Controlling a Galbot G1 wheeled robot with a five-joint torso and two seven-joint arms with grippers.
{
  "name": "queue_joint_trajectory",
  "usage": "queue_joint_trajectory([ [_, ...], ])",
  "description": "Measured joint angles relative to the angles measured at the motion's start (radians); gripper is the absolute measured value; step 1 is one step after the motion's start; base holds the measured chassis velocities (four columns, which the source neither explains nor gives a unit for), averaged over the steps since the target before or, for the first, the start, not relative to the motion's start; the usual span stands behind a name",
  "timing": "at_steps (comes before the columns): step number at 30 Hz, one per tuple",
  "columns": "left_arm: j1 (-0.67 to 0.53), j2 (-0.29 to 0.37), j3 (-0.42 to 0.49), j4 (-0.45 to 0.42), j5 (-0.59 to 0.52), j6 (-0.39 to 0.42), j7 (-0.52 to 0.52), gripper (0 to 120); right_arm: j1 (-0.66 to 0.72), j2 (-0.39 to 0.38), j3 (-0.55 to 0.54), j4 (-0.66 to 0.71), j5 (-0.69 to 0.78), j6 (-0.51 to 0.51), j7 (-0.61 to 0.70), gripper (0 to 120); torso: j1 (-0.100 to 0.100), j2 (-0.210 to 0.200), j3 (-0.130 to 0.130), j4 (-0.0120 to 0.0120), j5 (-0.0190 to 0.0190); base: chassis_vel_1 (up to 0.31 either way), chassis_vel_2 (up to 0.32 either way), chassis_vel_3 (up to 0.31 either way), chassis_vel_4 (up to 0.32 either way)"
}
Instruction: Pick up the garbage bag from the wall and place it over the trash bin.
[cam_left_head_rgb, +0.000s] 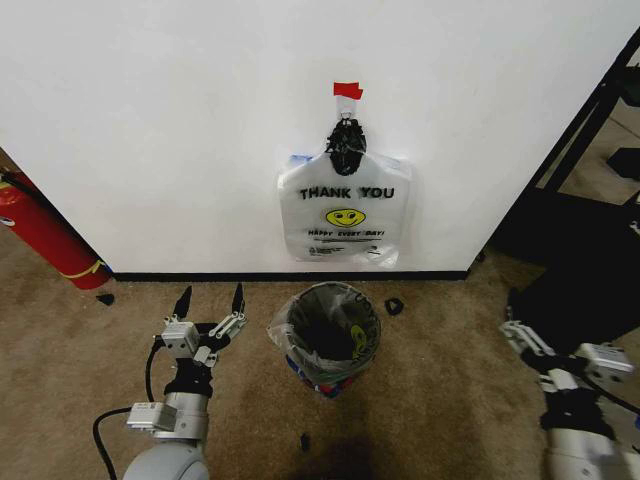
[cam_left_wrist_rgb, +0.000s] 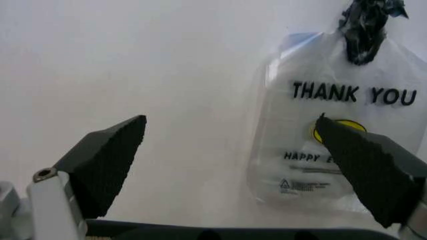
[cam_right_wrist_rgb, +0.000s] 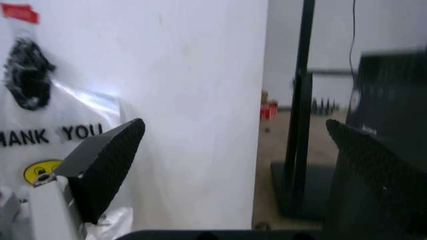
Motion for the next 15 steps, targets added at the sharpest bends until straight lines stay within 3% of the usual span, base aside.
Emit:
queue_joint_trajectory([
  [15, 0.007, -0.001, 0.009, -0.012, -0.003, 0.0, -0.004, 100, 0.015, 0.036, -0.001, 0.0, -0.043, 0.02, -0.005, 100, 0.0, 0.0, 0.0, 0.0001, 0.0, 0.0, 0.0, 0.0, 0.0],
])
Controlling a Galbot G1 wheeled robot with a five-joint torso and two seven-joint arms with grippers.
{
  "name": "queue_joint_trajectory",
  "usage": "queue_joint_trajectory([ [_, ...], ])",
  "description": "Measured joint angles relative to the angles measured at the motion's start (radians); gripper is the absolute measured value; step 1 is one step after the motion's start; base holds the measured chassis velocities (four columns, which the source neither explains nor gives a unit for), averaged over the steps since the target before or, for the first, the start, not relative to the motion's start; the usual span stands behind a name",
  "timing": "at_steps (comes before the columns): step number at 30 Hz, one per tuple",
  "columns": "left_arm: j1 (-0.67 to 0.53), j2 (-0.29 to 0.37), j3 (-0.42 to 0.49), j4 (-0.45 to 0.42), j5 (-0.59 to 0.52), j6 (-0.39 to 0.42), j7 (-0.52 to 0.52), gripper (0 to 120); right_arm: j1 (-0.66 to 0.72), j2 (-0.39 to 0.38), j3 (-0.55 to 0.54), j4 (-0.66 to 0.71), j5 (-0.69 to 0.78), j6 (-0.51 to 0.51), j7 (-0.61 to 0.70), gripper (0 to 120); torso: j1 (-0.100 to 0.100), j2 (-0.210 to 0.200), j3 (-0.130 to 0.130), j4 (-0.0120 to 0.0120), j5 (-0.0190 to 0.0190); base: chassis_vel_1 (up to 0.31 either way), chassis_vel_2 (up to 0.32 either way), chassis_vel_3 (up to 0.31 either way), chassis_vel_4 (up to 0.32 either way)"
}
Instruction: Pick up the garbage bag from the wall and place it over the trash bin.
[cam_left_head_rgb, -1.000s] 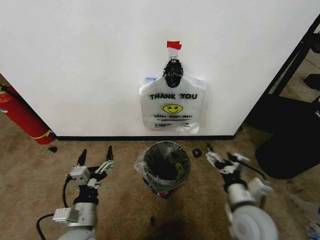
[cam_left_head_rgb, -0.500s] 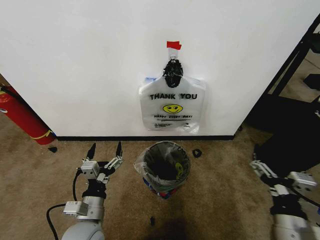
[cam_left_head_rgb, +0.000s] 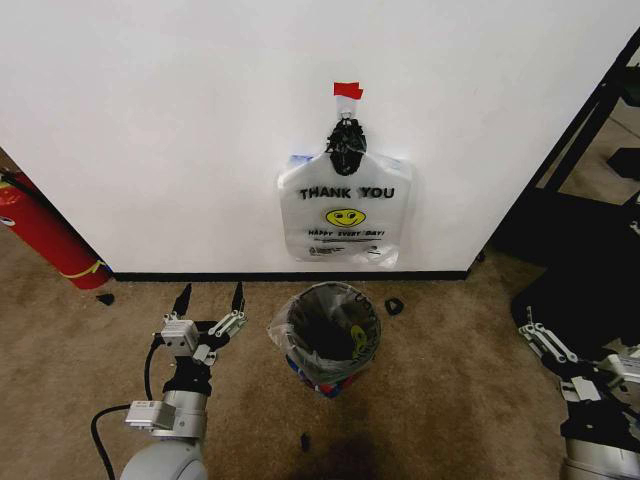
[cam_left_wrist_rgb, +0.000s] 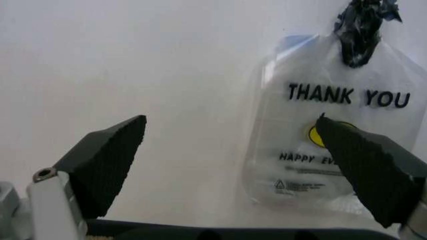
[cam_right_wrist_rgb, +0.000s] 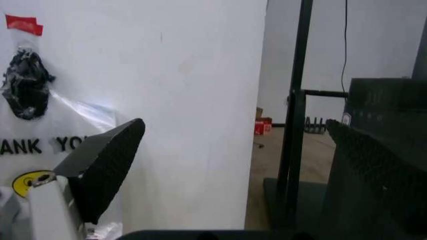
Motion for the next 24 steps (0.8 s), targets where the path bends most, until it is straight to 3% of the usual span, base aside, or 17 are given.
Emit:
queue_joint_trajectory([
  [24, 0.0, 0.011, 0.007, -0.002, 0.043, -0.014, -0.016, 100, 0.005, 0.042, -0.069, -0.002, -0.083, 0.022, 0.013, 100, 0.0, 0.0, 0.0, -0.0001, 0.0, 0.0, 0.0, 0.0, 0.0],
])
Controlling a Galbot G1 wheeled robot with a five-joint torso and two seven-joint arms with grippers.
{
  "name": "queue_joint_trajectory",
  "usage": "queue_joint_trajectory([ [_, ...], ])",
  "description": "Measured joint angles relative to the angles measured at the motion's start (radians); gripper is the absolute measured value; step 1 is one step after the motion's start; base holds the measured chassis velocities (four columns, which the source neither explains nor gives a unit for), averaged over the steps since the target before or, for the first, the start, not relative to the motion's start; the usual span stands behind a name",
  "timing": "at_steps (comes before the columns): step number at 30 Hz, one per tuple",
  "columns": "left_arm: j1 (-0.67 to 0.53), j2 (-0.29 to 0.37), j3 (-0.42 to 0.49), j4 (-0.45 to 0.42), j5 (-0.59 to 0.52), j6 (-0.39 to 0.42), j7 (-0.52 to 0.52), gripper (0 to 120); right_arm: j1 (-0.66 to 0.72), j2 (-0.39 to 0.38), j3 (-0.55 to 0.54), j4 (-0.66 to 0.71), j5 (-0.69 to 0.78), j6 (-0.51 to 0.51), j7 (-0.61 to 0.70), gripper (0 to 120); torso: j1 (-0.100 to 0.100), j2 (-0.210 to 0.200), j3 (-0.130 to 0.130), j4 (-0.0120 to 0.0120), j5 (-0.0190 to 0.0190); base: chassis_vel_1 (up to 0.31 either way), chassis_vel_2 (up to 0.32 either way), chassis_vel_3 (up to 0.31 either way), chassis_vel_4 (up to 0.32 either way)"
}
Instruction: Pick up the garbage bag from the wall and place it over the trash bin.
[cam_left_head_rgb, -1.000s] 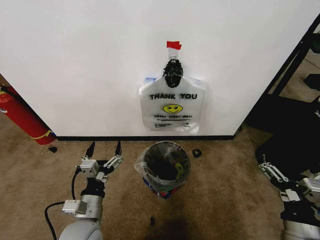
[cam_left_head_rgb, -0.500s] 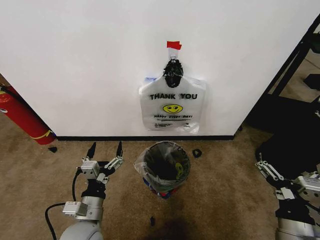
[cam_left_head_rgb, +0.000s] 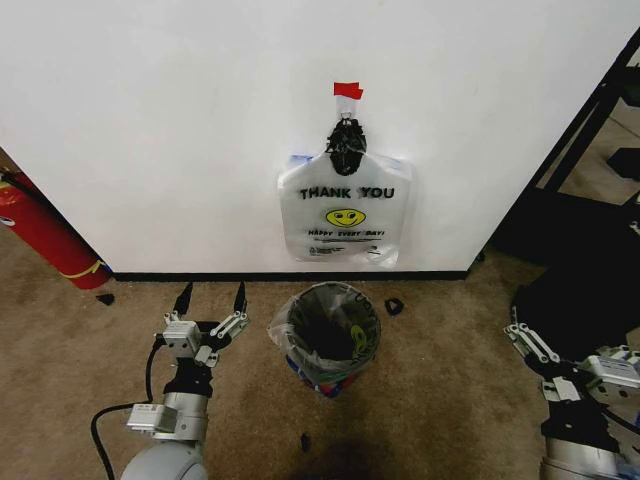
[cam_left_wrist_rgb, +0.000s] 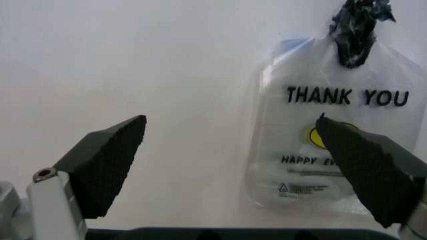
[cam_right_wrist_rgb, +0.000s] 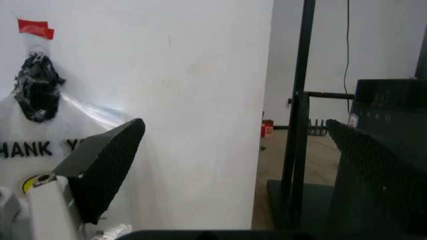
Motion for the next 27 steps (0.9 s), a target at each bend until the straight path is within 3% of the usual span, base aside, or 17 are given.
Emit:
queue_joint_trajectory([
  [27, -0.025, 0.002, 0.013, 0.017, -0.001, 0.001, -0.015, 100, 0.009, 0.008, -0.068, -0.005, -0.048, -0.014, 0.001, 100, 0.0, 0.0, 0.0, 0.0, 0.0001, 0.0, 0.0, 0.0, 0.0],
])
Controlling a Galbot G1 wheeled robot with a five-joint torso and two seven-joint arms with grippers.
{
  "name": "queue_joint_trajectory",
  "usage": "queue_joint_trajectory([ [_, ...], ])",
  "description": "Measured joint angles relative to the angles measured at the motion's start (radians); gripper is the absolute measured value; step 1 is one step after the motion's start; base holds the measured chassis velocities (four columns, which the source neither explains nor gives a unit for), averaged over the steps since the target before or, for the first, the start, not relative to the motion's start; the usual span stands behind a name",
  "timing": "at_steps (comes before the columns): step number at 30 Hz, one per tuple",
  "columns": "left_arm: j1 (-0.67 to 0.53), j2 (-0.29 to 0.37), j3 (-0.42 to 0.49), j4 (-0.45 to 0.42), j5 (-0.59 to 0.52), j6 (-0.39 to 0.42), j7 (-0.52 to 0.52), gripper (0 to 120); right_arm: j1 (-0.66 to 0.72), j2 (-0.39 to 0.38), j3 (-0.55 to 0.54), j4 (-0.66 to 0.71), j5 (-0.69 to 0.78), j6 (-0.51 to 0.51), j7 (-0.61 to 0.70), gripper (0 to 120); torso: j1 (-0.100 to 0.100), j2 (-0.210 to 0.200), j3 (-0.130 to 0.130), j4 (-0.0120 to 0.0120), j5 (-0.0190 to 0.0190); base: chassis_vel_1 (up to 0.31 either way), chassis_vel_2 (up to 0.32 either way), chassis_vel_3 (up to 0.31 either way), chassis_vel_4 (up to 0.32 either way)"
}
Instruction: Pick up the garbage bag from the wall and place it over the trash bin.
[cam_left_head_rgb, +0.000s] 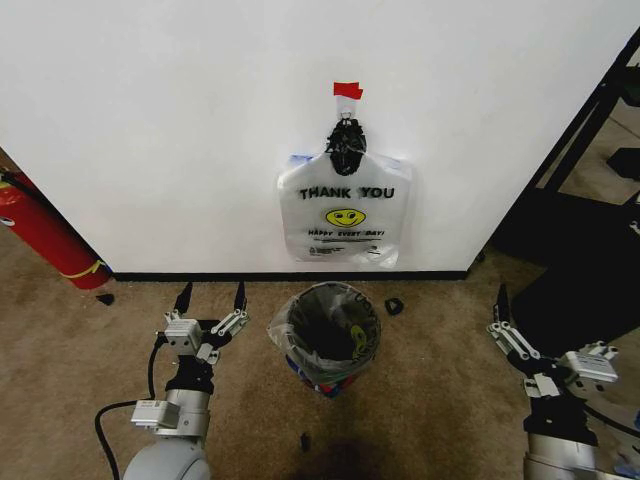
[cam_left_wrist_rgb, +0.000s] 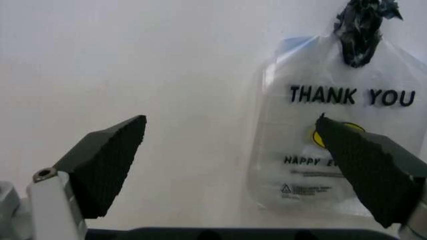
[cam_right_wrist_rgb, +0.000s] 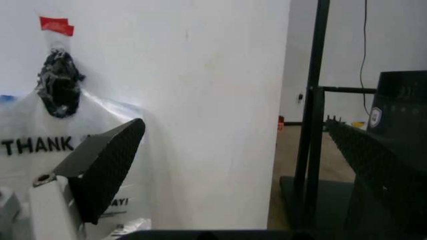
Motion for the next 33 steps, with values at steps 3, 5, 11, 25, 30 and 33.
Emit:
queue_joint_trajectory([
  [3, -0.007, -0.002, 0.002, 0.0, 0.0, 0.002, -0.002, 100, 0.0, 0.0, -0.007, 0.002, -0.011, -0.002, 0.0, 100, 0.0, 0.0, 0.0, 0.0, -0.0001, 0.0, 0.0, 0.0, 0.0],
  [5, -0.009, 0.0, 0.002, 0.0, -0.001, 0.003, -0.002, 100, 0.002, 0.0, -0.008, 0.001, -0.016, -0.003, 0.0, 100, 0.0, 0.0, 0.0, 0.0, -0.0001, 0.0, 0.0, 0.0, 0.0],
  [11, -0.009, -0.01, 0.017, 0.007, 0.007, 0.004, -0.007, 100, -0.007, -0.002, -0.013, 0.005, -0.033, 0.001, 0.003, 100, 0.0, 0.0, 0.0, -0.0001, -0.0003, 0.0, 0.0, 0.0, 0.0],
  [25, -0.009, 0.003, 0.023, 0.007, 0.003, 0.006, -0.01, 100, -0.003, 0.001, -0.023, 0.005, -0.037, -0.007, 0.013, 100, 0.0, 0.0, 0.0, 0.0, -0.0001, 0.0, 0.0, 0.0, 0.0],
  [30, -0.01, 0.002, 0.022, 0.01, 0.003, 0.002, -0.011, 100, 0.004, 0.001, -0.024, 0.005, -0.039, -0.012, 0.023, 100, 0.0, 0.0, 0.0, 0.0, -0.0001, 0.0, 0.0, 0.0, 0.0],
  [33, -0.013, -0.002, 0.024, 0.024, 0.004, -0.007, -0.018, 100, 0.007, 0.001, -0.02, 0.004, -0.044, -0.018, 0.034, 100, 0.0, 0.0, 0.0, 0.0, -0.0001, 0.0, 0.0, 0.0, 0.0],
])
